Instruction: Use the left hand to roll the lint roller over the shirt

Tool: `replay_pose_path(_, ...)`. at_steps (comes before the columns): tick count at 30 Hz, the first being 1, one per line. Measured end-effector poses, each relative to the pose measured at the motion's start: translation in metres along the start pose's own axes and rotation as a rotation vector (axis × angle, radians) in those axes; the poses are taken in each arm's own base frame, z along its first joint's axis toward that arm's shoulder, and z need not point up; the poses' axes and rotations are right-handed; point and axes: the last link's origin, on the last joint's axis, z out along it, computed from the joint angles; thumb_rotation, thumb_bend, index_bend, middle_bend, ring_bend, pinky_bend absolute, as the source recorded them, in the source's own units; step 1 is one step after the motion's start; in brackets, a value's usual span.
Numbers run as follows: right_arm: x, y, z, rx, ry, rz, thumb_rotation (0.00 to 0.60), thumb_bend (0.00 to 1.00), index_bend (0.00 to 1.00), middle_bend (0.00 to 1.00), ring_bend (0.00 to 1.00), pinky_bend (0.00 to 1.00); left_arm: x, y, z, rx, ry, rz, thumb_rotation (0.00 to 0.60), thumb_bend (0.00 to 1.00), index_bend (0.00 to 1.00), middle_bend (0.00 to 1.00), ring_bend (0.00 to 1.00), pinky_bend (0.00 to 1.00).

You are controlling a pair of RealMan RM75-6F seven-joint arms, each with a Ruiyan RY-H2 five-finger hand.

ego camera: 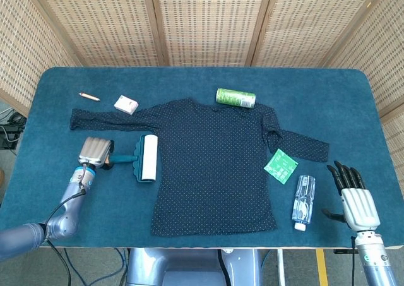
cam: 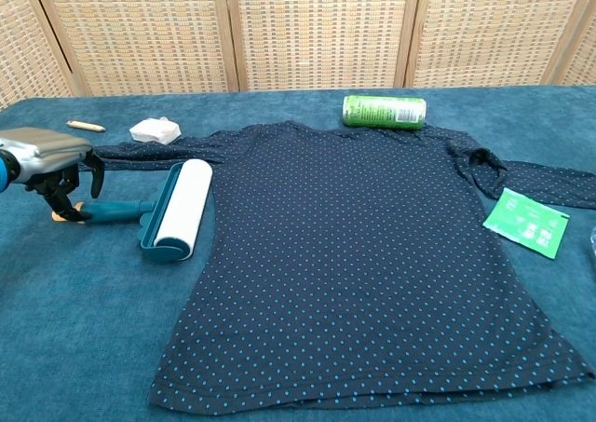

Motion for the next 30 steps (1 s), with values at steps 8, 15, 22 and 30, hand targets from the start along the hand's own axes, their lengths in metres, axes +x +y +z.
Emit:
replay_pose_path(8, -0.001, -0.001, 0.000, 0.002, -0.005, 0.001, 0.600, 0.02, 0.00, 0.00, 0.00, 0.00, -0.007, 0.005, 0.006, 0.009, -0.008, 0.032, 0.600, 0.29, 0.45, 0.87, 0.71, 0.65)
replay_pose_path(15, -0.002, -0.001, 0.000, 0.000, -0.008, -0.002, 0.600, 0.02, 0.00, 0.00, 0.00, 0.00, -0.014, 0.008, 0.009, 0.017, -0.019, 0.052, 0.600, 0.34, 0.52, 0.87, 0.71, 0.65)
replay_pose_path(22, -0.001, -0.001, 0.000, 0.003, -0.006, 0.001, 0.600, 0.02, 0.00, 0.00, 0.00, 0.00, -0.019, 0.009, 0.009, 0.023, -0.006, 0.078, 0.600, 0.54, 0.81, 0.87, 0.71, 0.65)
replay_pose_path(30, -0.001, -0.001, -0.001, 0.004, -0.007, 0.007, 0.600, 0.02, 0.00, 0.00, 0.00, 0.00, 0.000, 0.007, 0.002, 0.003, 0.039, 0.094, 0.600, 0.55, 0.87, 0.87, 0.71, 0.65)
